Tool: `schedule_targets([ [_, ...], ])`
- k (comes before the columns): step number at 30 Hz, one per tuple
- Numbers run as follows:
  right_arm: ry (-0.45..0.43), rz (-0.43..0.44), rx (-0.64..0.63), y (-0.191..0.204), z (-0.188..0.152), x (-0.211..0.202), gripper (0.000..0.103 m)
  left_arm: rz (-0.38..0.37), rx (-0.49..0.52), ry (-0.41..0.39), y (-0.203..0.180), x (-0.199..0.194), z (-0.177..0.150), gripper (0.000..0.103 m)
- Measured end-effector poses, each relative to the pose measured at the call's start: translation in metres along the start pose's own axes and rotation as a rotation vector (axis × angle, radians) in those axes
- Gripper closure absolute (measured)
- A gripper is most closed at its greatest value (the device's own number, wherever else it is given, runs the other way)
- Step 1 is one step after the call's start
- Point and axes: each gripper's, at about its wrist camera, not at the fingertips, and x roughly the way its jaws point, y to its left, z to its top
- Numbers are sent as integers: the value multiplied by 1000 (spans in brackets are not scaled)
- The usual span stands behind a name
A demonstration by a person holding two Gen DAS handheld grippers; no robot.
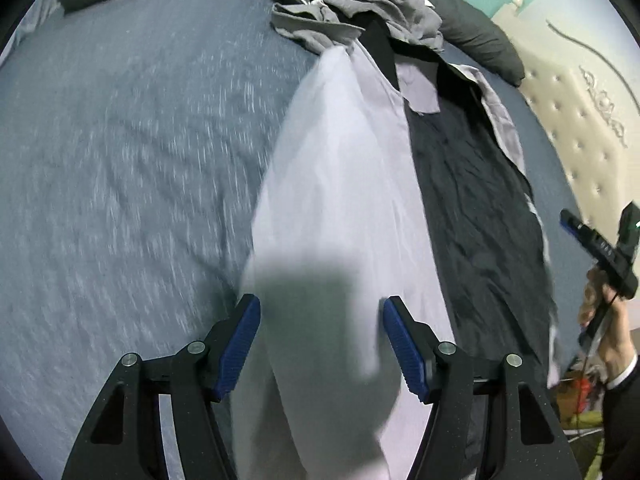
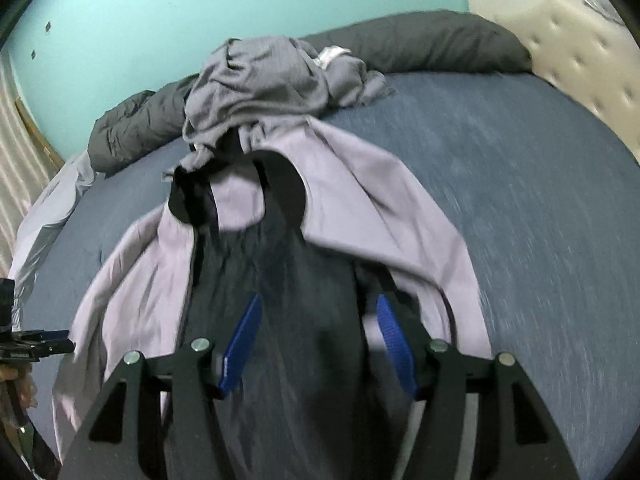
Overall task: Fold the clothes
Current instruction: 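Lower the lavender jacket onto the bed and open both tools, then grasp the jacket sleeve with the left tool and pull it outward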
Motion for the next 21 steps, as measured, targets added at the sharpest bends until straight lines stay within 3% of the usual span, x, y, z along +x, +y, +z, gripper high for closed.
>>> schedule_targets([
  [6,22,-27,41,-18,-33,-28,42,-21,9,3,-7,1,-25,37],
  [11,33,-34,63,-26,-51,-46,42,-12,15,-1,-4,4,-28,77],
  [12,36,-33,66,-27,-55,-49,42,-11,22,-5,-3,1,-29,92],
  [13,37,-29,62,-26,-57,-52,42,-12,25,-12,0,-4,-28,101],
  [16,35,-22,50,-25,-61,-60,42,-6,19,-47,12,-25,-22,102],
  [21,23,-40,79,-29,-60,-72,42,69,-25,-112,64,-70,1,102],
])
